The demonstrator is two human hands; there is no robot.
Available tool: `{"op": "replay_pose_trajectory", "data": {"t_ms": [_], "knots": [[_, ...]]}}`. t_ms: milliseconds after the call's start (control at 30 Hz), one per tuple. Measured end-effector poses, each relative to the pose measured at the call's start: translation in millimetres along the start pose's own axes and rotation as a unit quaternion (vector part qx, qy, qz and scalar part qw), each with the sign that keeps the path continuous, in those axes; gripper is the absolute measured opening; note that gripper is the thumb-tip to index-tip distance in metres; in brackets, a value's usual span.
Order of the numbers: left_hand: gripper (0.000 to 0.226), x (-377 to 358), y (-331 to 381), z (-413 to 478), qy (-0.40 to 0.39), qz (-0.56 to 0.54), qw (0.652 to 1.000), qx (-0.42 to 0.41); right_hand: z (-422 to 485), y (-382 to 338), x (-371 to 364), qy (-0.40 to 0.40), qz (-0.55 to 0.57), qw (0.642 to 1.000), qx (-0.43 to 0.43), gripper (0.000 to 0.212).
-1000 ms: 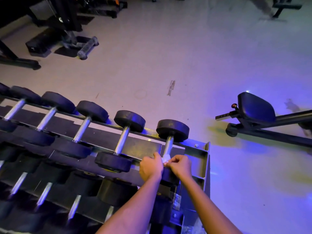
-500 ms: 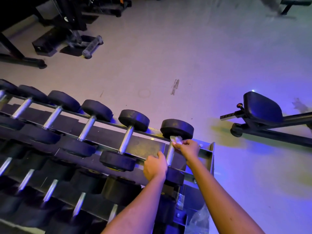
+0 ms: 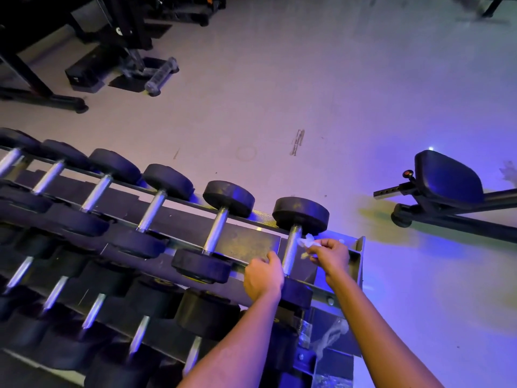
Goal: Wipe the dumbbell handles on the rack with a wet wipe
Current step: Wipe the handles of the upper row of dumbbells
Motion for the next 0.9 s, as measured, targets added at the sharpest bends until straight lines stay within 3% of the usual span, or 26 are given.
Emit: {"op": "replay_pose_trajectory", "data": {"t_ms": [133,300,433,567,767,900], "knots": [[0.032,-2,-2,2,-0.005,0.001,1.000,0.005,-3,-12,9,0.019,-0.036,0.998,0.044,0.009],[0.031,0,0,0,-0.002,-0.001,1.000,0.005,-9,-29,-26,-0.042,-0.078,0.993,0.081,0.015],[0.033,-2,-1,1,0.002,-0.004,1.000,0.001,-16,-42,-32,0.004,-0.115,0.985,0.128,0.020],[0.036,-2,-1,2,0.006,-0.003,1.000,0.000,-15,-40,-31,0.000,-0.155,0.981,0.118,0.021],[0.036,-3,-1,2,0.004,0.009,1.000,-0.002,-30,-21,-31,-0.066,-0.234,0.967,0.080,0.008],[0.036,-2,0,3,0.007,0.014,1.000,-0.006,-47,8,-31,-0.114,-0.263,0.957,0.045,0.012]]}}
Point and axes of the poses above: each hand's wrist, its own z-axis towards the middle knuckle, its own x-axis out of the back of the hand, y = z × x, the point moved 10 cm from there along z, towards the middle knuckle, and after that the axes turned 9 degrees about z, right-handed, at the moved point
